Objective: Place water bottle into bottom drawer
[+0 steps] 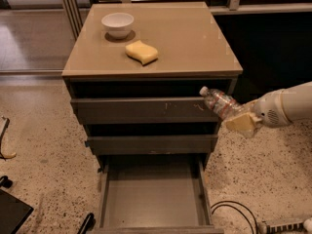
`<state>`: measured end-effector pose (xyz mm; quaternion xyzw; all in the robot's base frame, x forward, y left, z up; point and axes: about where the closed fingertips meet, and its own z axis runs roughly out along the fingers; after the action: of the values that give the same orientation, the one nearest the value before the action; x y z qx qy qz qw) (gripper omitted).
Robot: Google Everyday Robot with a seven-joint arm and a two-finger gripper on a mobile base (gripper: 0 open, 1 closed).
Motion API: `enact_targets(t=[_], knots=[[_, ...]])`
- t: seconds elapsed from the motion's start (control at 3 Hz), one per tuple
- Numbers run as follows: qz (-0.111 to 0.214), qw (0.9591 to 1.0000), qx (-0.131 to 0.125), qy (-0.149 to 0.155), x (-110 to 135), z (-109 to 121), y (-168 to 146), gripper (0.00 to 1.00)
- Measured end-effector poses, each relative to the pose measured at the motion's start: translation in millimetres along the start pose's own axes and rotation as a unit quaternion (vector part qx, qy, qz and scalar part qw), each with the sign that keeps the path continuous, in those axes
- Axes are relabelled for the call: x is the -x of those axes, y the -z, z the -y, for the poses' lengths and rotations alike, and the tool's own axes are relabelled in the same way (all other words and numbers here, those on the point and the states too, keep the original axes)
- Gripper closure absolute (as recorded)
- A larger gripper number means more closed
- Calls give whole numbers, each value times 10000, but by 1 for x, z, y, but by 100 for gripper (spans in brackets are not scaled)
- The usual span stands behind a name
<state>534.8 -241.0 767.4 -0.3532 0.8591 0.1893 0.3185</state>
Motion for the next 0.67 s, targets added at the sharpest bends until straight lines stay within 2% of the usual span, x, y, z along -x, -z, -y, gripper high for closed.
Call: enact_targets(t=[0.33,0.67], knots=[[-383,9967,680,217,-40,-9,-73,100],[-479,9906,1267,185,-77,-18,-152,100]])
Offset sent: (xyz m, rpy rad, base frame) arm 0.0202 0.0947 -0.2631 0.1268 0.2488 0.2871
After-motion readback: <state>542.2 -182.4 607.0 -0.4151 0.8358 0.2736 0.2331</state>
